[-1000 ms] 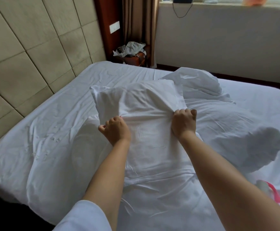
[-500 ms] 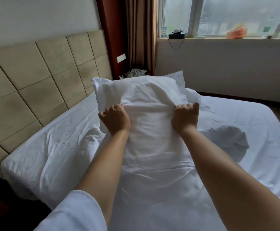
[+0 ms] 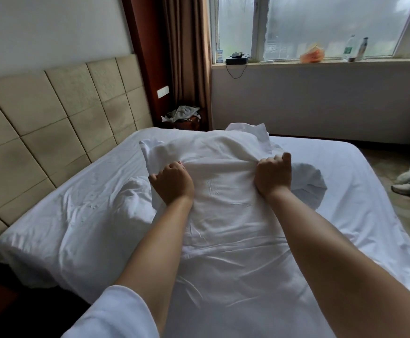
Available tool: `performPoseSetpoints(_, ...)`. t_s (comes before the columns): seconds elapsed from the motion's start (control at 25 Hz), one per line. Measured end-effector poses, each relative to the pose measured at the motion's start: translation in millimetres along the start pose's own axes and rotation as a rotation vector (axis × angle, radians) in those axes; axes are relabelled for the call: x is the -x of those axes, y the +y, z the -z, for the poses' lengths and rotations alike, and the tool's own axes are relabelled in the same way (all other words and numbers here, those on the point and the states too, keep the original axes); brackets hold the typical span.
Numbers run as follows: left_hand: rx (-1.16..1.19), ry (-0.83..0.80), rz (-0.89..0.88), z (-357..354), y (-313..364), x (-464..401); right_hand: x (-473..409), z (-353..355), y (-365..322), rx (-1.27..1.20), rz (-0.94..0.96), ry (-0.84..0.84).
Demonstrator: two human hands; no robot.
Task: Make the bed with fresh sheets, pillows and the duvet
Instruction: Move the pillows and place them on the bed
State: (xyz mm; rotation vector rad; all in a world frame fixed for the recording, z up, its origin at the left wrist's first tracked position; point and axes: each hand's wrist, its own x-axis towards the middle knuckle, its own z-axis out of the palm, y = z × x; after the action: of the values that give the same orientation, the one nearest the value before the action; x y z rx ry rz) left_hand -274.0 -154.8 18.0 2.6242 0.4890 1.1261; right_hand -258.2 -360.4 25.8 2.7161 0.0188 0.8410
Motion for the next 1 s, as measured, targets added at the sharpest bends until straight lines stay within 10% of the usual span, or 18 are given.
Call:
performPoseSetpoints(0.48, 0.071, -0.062, -0.097, 82, 51, 100, 114, 41, 85, -0.170, -0.099, 0.163)
performPoseSetpoints(0.8, 0.095, 0.037, -0.101, 121, 201, 196, 178, 31, 257, -0.204, -0.092, 0.228)
performPoseSetpoints(1.0, 0.198, -0.172, 0.034, 119, 313, 260, 210, -2, 372, -0.211, -0.097, 0.157)
